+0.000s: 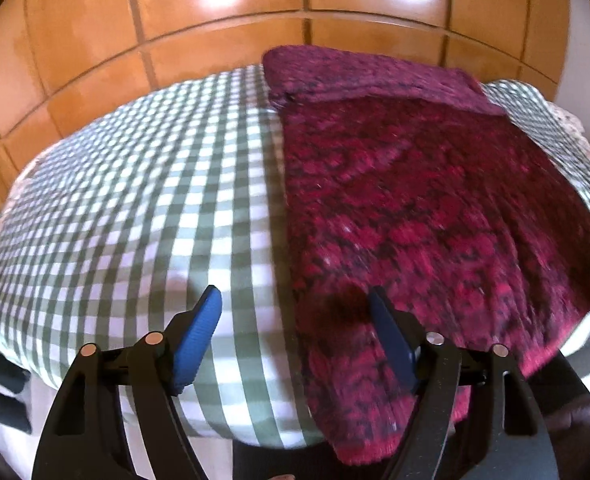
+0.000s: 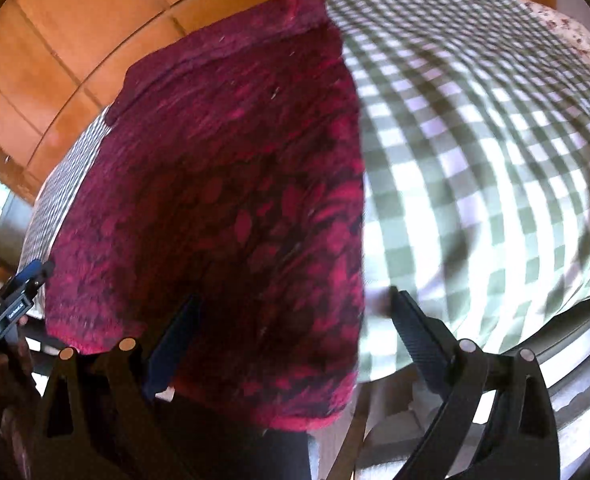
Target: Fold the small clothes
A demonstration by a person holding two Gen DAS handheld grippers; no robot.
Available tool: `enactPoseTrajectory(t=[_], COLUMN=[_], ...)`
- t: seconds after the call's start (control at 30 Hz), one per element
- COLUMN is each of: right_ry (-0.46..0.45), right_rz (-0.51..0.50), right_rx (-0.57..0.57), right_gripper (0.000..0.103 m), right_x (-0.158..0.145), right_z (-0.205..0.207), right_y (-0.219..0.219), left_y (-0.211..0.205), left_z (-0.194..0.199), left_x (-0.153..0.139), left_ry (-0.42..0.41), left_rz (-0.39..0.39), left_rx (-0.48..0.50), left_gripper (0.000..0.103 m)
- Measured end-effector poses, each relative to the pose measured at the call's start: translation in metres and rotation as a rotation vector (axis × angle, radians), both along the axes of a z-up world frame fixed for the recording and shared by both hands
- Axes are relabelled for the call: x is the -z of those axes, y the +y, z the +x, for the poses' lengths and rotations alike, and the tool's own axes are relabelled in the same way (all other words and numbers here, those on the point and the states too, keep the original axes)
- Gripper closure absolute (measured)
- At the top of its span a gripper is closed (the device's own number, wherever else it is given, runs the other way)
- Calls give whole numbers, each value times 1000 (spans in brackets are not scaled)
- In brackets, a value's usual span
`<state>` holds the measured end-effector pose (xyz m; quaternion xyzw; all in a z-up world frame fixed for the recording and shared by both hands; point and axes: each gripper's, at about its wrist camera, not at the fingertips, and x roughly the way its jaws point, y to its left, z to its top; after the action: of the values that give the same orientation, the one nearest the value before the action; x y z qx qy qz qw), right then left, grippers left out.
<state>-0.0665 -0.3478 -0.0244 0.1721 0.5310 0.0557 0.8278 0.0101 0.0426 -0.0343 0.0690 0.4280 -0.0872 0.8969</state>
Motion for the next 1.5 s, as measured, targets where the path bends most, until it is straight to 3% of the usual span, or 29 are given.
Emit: enactPoseTrajectory(t=[0.07, 0.17, 0.27, 0.33, 0.37, 0.43, 0.47, 0.5, 0.53, 0.63, 0.87, 1.0, 1.2, 1.33, 1.43, 1.47, 1.5], right_ry=[5, 21, 42, 51, 54, 59, 58, 56, 52, 23, -104, -156, -169, -116, -83, -70, -67], right_rz=[9, 20, 37, 39, 39, 44, 46, 60, 64, 76, 217, 272, 329, 319, 327, 350, 367], right_rx=[4, -3, -28, -42, -46, -55, -61, -66, -69, -86, -24, 40, 129, 190, 224, 231, 237], right_gripper=[8, 12, 22, 30, 33, 47, 53, 67, 73, 77, 79, 80, 80, 79, 69, 66, 61], right_x=[2, 4, 6, 7, 8, 8, 7, 5, 3, -12, -48, -59, -63, -49, -34, -29, -26], right_z=[-2, -4, -8, -10, -8, -5, -5, -5, -4, 3, 35, 64, 130, 178, 206, 211, 214], right_y=[0, 1, 3, 5, 4, 4, 5, 6, 8, 18, 1, -15, -31, -34, -39, -41, -43], left_y=[4, 5, 5, 6, 7, 11, 12, 15, 18, 24, 35, 32, 28, 25, 27, 32, 40], left_z=[-3, -7, -11, -13, -14, -13, -13, -13, -12, -12, 16, 55, 125, 175, 196, 201, 202], left_x=[0, 3, 12, 16, 17, 19, 20, 18, 15, 2, -31, -45, -48, -39, -35, -35, -35], left_ry=[26, 86, 164, 177, 182, 196, 196, 197, 194, 180, 164, 148, 167, 207, 223, 230, 218], left_rz=[-33, -88, -149, -168, -187, -224, -229, -250, -270, -341, -561, -634, -671, -693, -703, -733, -747], left_rx=[20, 75, 127, 132, 134, 128, 123, 122, 122, 130, 129, 116, 40, -40, -80, -98, -128], left_gripper=[30, 47, 58, 58, 63, 71, 80, 85, 86, 88, 89, 90, 90, 90, 82, 69, 44])
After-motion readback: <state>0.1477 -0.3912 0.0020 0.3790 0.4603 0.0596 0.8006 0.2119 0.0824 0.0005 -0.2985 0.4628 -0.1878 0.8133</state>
